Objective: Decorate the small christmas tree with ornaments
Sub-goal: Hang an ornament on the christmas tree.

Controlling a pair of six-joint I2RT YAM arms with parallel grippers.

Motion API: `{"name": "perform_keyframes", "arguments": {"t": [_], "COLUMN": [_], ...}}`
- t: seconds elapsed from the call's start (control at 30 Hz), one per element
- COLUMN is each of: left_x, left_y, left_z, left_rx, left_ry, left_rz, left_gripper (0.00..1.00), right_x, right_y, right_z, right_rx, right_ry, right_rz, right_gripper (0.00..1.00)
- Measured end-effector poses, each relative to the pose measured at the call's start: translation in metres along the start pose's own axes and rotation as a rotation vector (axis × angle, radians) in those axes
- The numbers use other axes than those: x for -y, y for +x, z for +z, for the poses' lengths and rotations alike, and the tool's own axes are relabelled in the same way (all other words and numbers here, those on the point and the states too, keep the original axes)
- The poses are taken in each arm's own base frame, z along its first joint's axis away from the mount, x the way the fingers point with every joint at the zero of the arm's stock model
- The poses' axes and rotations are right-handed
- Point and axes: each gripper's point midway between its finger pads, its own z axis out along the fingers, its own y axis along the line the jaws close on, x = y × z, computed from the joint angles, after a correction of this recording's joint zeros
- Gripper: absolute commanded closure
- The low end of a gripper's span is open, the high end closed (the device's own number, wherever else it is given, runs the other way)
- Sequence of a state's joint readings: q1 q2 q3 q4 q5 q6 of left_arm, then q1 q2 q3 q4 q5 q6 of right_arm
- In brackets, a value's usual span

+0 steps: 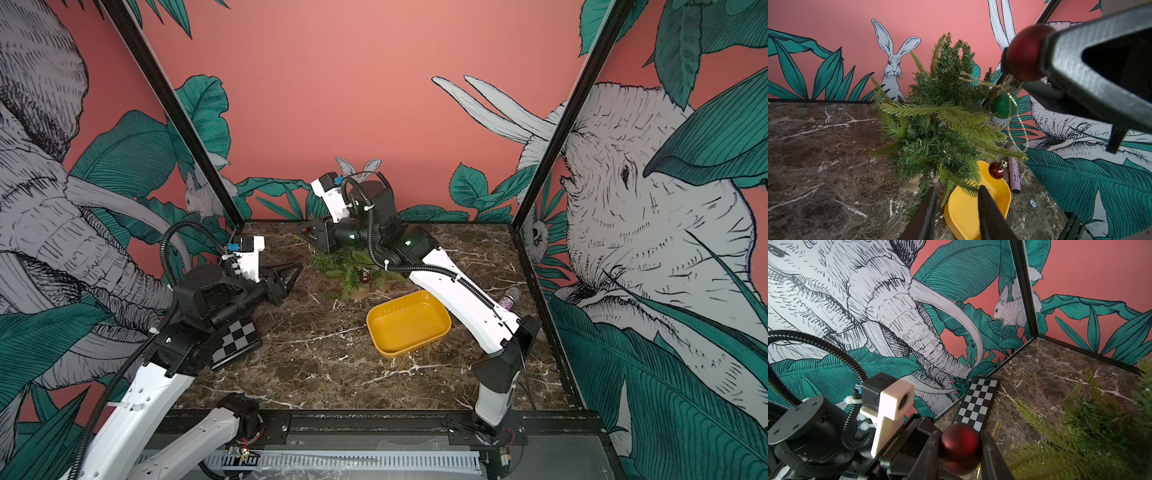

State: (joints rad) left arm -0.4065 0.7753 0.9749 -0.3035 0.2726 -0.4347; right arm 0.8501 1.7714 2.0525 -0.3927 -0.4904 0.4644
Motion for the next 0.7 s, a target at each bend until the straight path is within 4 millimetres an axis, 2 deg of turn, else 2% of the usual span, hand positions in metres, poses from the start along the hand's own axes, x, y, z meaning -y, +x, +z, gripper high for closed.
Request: {"name": "perform_keyframes", "arguments": {"t": [0.33, 0.7], "left_x": [0.000, 0.007], "left_y": [-0.001, -0.008], "left_z": [0.001, 0.002], "left_rx": [0.012, 0.047], "left_ry": [0.011, 0.050], "left_rz": [-0.007, -0.019], "left_gripper": [0.56, 0.41], "right_x": [0.006, 0.016], "right_y": [0.004, 0.010], "right_z": [0.009, 0.013], "right_rx": [-0.012, -0.012], "right_ry": [0.006, 0.030], "right_rz": [0.001, -0.014], "right_gripper": [0.73, 0.73]}}
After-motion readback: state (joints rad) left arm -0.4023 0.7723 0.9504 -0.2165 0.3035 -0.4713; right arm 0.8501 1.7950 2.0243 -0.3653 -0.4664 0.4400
